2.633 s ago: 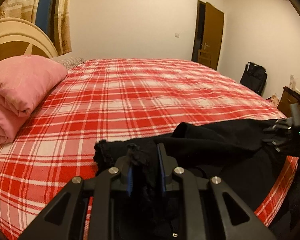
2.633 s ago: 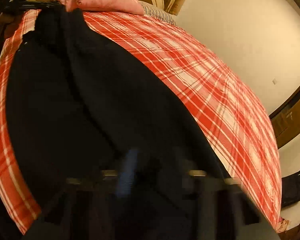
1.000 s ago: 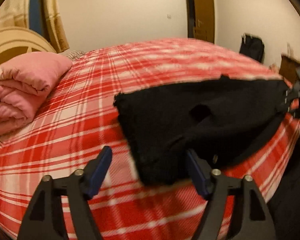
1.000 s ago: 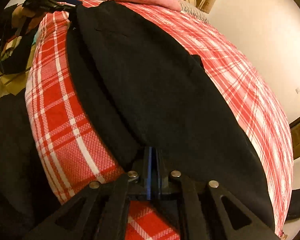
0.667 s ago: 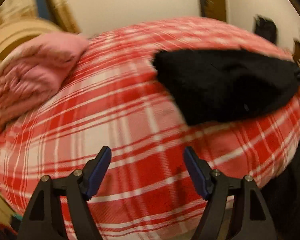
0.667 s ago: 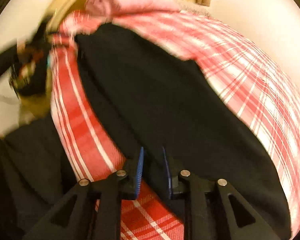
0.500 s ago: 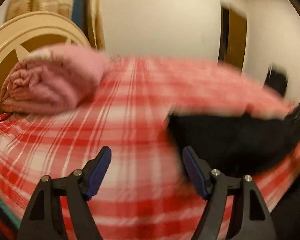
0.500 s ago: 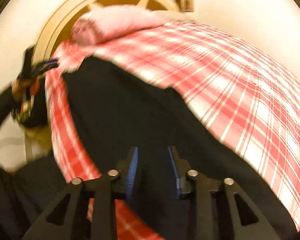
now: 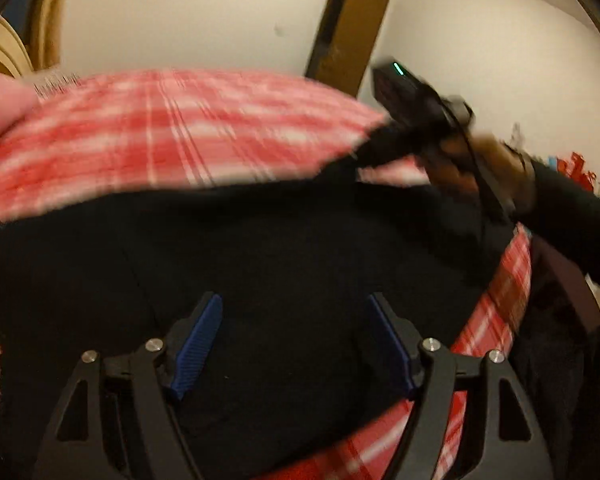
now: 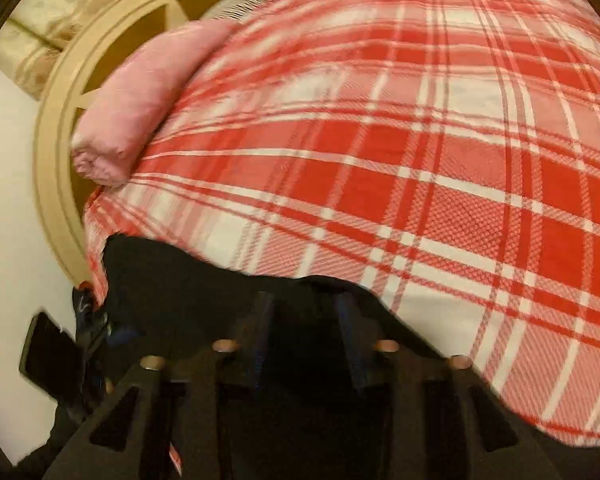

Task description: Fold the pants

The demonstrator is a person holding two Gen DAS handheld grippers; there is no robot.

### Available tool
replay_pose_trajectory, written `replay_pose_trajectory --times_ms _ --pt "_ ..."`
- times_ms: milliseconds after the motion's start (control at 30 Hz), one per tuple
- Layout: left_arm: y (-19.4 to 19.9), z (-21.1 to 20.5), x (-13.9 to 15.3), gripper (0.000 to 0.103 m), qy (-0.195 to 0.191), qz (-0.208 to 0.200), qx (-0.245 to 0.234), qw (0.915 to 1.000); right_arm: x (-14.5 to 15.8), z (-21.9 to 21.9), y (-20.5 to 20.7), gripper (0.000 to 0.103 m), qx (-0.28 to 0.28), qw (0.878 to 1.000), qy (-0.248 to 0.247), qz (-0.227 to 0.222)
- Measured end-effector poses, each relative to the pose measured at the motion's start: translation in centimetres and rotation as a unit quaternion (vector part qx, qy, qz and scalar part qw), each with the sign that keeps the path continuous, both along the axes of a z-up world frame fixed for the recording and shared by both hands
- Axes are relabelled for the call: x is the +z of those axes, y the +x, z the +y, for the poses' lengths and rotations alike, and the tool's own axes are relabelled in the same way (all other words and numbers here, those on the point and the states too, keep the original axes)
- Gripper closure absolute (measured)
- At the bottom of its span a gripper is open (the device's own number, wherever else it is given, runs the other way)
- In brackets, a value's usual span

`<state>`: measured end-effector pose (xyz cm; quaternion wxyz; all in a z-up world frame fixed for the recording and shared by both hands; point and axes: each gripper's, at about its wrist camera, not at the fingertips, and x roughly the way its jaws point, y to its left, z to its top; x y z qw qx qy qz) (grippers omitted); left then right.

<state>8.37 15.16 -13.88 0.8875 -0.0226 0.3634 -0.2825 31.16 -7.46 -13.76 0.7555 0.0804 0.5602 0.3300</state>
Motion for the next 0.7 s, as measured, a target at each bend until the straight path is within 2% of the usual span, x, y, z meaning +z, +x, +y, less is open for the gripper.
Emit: replay_pose_trajectory --times_ms 33,133,233,300,333,367,433,500,567,667,700 --pt "-0.7 -0.1 0.0 0.026 0.013 -0.012 -0.004 0.9998 0.2 0.2 0.1 0.097 0.001 1.0 -0.001 -0.009" --pt "-1.2 -0.3 0.5 0.026 0.013 -0.008 -0.001 0.9999 0.7 0.5 1.2 0.097 -0.018 0.999 -0.009 -0.029" --pt "-1.7 -0.3 1.3 0.026 0.018 -0.015 0.015 0.9996 0.7 1.7 0.8 0.096 0.009 0.999 -0.035 -0.041" --pt "-2.9 0.1 2.5 0.022 0.035 -0.041 0.03 0.9981 2.1 1.9 -1.5 0.084 0.043 0.992 -0.072 -0.09" --pt "-3.2 0.2 2.8 0.02 0.046 -0.049 0.035 0.9971 2.9 1.5 -3.1 0.072 0.059 0.988 -0.084 -0.114" --pt "-4.1 0.5 3.1 0.018 0.065 -0.062 0.038 0.9952 4.0 0.8 -5.4 0.069 0.081 0.982 -0.095 -0.143" --pt "-5.3 0.8 3.2 0.018 0.104 -0.075 0.037 0.9911 5.1 -0.7 -8.8 0.069 0.114 0.973 -0.108 -0.17" --pt "-6.2 0.6 2.8 0.018 0.146 -0.082 0.032 0.9853 5.7 -2.2 -13.1 0.069 0.149 0.958 -0.138 -0.201" --pt "-6.4 0.1 2.2 0.018 0.165 -0.083 0.025 0.9824 5.0 -3.3 -17.7 0.069 0.183 0.936 -0.19 -0.232" --pt "-6.1 -1.3 1.8 0.02 0.178 -0.09 0.009 0.9799 3.2 -3.9 -22.5 0.069 0.211 0.908 -0.242 -0.269" --pt "-5.8 -1.9 1.6 0.02 0.189 -0.095 0.006 0.9773 2.6 -4.2 -23.4 0.069 0.209 0.903 -0.255 -0.276"
